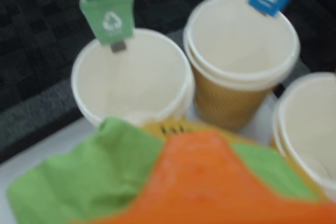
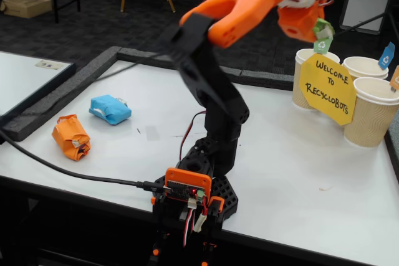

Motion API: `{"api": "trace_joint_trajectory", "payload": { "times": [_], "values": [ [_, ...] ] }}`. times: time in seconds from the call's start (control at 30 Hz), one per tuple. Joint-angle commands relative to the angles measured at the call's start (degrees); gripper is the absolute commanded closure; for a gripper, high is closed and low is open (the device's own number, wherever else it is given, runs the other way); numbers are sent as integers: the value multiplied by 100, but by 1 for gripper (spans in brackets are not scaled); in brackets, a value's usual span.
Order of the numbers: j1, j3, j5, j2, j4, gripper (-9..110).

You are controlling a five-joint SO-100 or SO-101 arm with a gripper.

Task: Sort rubbish by color.

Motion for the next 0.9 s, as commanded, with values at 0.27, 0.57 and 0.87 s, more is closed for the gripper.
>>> {"api": "trace_joint_trajectory", "payload": {
  "times": [0.27, 0.57, 0.87],
  "values": [
    [-422, -2760, -70, -2048, -896, 101],
    [-413, -2760, -70, -3111, -1644, 101],
    [-360, -2646, -70, -3313, -2162, 100]
  ]
}}
